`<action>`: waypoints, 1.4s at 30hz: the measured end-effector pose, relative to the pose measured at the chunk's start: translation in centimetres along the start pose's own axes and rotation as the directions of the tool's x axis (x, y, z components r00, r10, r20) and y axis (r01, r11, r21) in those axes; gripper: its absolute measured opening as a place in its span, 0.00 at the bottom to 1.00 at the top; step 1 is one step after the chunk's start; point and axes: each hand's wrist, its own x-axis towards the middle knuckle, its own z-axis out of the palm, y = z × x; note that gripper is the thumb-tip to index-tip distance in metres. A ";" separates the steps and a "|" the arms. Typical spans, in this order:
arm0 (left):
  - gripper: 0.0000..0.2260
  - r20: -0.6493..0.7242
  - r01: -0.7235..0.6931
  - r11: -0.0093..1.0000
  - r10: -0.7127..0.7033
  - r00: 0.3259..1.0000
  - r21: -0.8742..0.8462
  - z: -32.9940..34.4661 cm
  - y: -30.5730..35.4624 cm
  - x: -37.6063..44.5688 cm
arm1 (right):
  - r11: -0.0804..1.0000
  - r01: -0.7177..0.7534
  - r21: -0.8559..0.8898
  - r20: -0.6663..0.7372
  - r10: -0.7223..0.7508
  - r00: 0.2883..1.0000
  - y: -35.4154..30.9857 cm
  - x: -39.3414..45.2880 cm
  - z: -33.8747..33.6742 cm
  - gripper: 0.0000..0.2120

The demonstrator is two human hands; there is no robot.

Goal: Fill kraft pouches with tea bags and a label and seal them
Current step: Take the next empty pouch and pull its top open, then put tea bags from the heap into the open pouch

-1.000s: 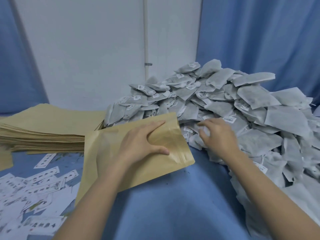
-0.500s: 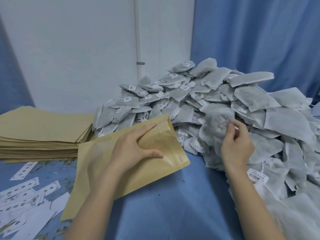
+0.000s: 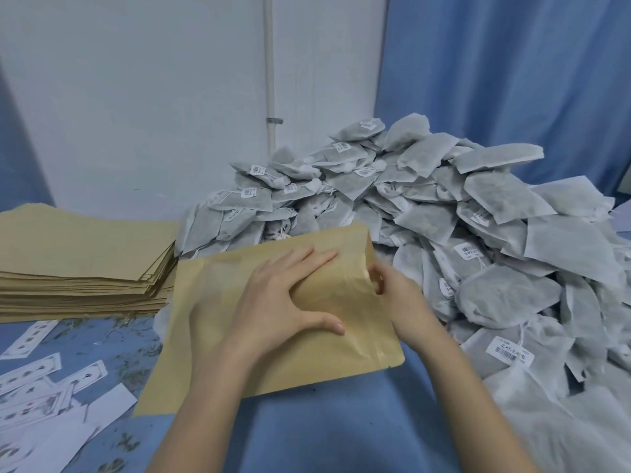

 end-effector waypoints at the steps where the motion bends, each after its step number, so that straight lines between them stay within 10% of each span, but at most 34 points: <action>1: 0.40 0.024 -0.001 1.000 0.001 1.000 0.019 0.1 0.2 0.0 | 0.987 0.061 -0.145 -0.015 -0.064 0.998 0.1 0.0 0.2 0.06; 7: 0.40 0.045 0.035 0.997 -0.038 0.998 0.061 0.8 0.0 0.1 | 0.837 -0.071 -0.542 -0.450 -0.219 0.866 3.3 0.6 -2.5 0.16; 15: 0.39 0.031 0.045 0.997 -0.047 0.998 0.065 1.3 -0.5 0.6 | 0.575 -0.369 -0.730 -0.405 0.070 0.911 6.0 1.2 -3.6 0.34; 26: 0.38 -0.010 0.063 0.998 -0.063 0.998 0.029 1.0 -0.6 0.5 | 0.891 -0.041 -0.453 -0.438 -0.182 0.880 3.6 1.6 -4.0 0.12; 32: 0.39 -0.011 0.058 0.998 -0.058 0.998 0.023 1.0 -0.8 0.5 | 0.592 -0.345 -0.728 -0.428 0.000 0.904 6.0 1.4 -2.7 0.40; 42: 0.38 0.008 0.058 0.998 -0.059 0.998 0.031 1.1 -0.9 0.5 | 0.762 -0.337 -0.553 -0.535 -0.014 0.845 6.9 1.9 -2.9 0.27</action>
